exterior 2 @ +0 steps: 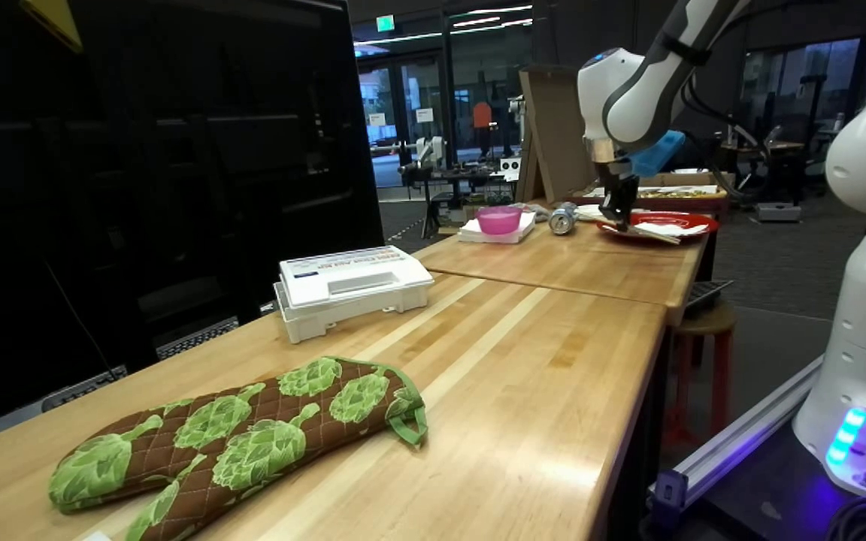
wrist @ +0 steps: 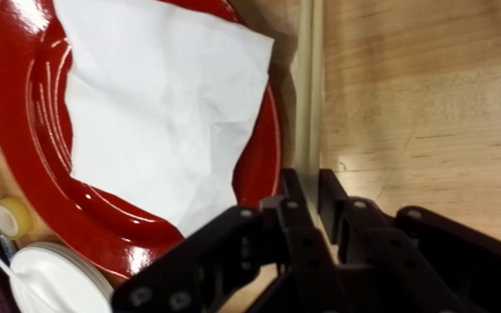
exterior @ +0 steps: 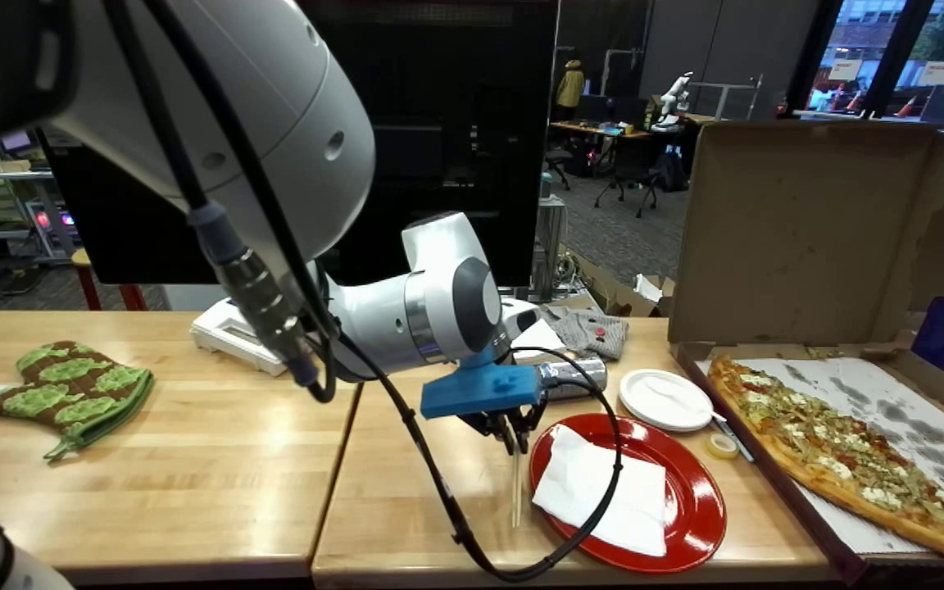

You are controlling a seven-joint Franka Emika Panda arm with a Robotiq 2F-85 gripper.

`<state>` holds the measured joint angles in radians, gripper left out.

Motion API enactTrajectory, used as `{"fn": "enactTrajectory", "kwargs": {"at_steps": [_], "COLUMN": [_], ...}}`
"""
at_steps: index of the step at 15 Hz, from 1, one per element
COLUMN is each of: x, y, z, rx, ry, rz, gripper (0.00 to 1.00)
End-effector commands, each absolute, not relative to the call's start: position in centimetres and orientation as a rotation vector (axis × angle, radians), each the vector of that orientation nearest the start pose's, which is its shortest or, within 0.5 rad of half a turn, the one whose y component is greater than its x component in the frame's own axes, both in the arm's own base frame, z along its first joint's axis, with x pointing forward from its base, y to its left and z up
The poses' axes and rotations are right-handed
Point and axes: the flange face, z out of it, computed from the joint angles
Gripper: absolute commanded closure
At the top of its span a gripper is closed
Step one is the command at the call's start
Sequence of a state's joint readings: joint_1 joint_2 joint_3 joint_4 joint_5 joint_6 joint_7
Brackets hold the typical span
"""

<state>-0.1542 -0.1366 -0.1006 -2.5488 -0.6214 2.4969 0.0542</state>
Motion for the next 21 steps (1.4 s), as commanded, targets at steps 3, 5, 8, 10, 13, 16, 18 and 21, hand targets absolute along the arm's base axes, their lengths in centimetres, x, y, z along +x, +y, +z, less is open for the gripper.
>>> {"fn": "enactTrajectory", "kwargs": {"at_steps": [3, 5, 8, 10, 13, 16, 18, 21], "x": [42.2, 42.1, 42.1, 42.3, 42.5, 42.6, 42.6, 42.5], "y": [-7.9, -7.3, -6.6, -6.3, -6.2, -6.3, -6.4, -6.7], "z": [32.0, 31.6, 31.1, 30.9, 30.7, 30.6, 30.7, 31.3], "rx": [-3.493, -3.486, -3.484, -3.478, -3.479, -3.473, -3.470, -3.466], "ry": [-0.377, -0.402, -0.426, -0.437, -0.427, -0.420, -0.417, -0.390], "rz": [-0.119, -0.116, -0.141, -0.142, -0.129, -0.123, -0.124, -0.151], "gripper": [0.96, 0.96, 0.96, 0.96, 0.60, 0.43, 0.29, 0.08]}}
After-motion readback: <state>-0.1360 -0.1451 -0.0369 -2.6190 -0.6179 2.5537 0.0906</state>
